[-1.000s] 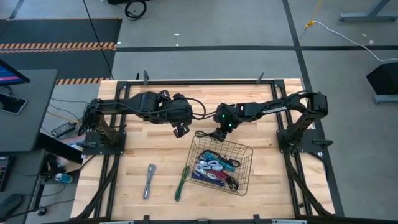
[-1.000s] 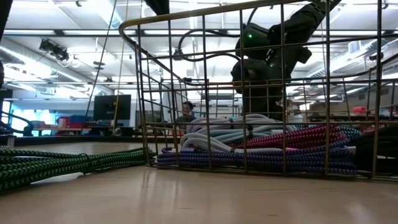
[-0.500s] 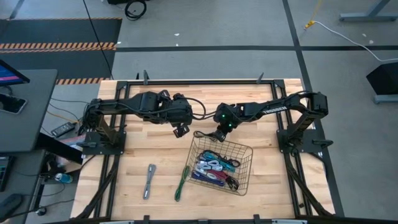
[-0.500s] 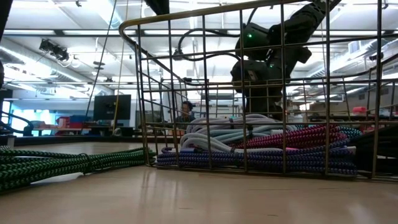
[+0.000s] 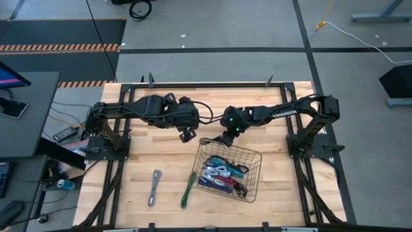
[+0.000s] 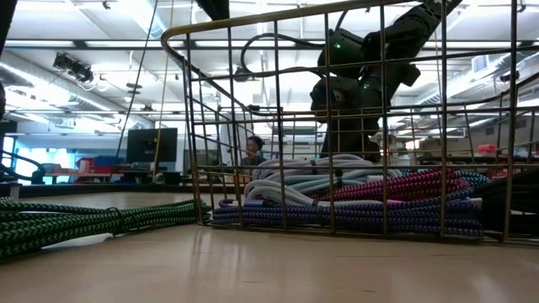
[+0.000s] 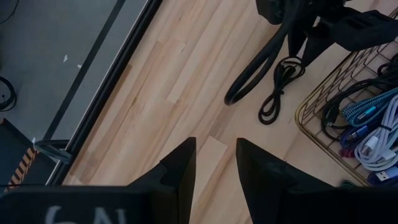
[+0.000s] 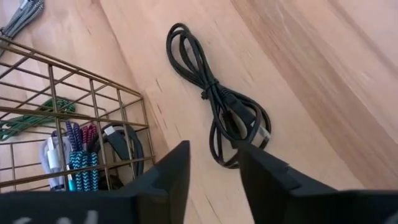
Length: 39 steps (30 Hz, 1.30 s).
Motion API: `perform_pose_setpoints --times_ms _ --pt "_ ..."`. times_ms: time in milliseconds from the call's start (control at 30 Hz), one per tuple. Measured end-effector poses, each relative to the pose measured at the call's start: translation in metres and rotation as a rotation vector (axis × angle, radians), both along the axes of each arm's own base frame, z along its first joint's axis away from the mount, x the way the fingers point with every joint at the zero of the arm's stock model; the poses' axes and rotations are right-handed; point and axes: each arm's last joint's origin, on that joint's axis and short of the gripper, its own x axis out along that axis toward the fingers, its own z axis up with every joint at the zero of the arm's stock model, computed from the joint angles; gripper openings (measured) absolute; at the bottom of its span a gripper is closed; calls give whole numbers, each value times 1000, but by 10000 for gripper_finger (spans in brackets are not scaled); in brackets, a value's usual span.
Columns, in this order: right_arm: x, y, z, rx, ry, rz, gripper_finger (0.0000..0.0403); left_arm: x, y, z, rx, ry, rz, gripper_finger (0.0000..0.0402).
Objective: Pick and place USB-C Cables
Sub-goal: Put the black charger cable into the wire basket
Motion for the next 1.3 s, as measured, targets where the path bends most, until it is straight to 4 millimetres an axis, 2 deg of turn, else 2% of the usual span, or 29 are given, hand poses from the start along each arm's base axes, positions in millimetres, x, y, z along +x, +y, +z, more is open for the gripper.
perform_pose_setpoints --times_ms 200,400,700,1133,1300 --pt "0 -2 0 -31 6 -23 169 0 0 0 0 -2 0 121" --pt "1 -2 2 -26 6 -14 168 2 0 1 -1 -19 -2 121" --pt "-9 -10 -3 -65 105 -22 168 2 2 1 1 -15 -1 121" --pt "-5 -13 -1 -71 47 -26 168 2 9 1 7 -9 6 121" --pt "6 -13 -16 -17 24 -5 168 2 11 1 10 -6 6 121"
